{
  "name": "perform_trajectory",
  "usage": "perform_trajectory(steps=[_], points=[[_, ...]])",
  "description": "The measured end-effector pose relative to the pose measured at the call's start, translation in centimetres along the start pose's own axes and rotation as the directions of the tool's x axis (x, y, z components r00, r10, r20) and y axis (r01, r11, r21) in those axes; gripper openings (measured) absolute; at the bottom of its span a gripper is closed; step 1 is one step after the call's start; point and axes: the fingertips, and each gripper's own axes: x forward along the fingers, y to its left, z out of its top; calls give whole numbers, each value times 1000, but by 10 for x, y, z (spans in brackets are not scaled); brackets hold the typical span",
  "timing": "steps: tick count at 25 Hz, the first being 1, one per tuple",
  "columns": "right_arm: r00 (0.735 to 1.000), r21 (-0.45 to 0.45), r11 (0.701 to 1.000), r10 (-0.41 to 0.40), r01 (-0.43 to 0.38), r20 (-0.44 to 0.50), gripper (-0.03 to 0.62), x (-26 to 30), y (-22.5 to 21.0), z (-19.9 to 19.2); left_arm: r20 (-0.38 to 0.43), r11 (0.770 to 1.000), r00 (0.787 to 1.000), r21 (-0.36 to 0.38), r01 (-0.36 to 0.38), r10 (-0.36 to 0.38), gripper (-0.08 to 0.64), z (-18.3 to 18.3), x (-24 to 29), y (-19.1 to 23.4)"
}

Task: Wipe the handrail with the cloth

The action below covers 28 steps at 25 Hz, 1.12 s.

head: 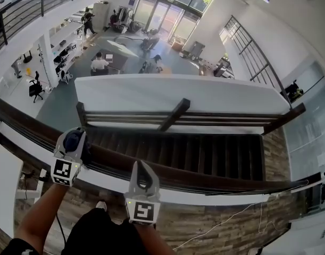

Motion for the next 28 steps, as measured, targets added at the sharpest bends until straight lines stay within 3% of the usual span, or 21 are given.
perform_trajectory(steps=[4, 12, 28], points=[[1000, 21, 1000, -7, 7, -11, 2, 3, -2, -6, -44, 997, 999, -83, -9, 5, 60, -25, -3, -1], [999, 24, 1000, 0, 1, -35, 2, -2, -13, -21, -27, 998, 999, -57, -37, 35, 60, -23, -2, -4], [998, 56, 998, -15, 18, -63, 2, -22, -47, -33, -13, 1000, 1000, 20, -6, 6, 60, -12, 9, -59]])
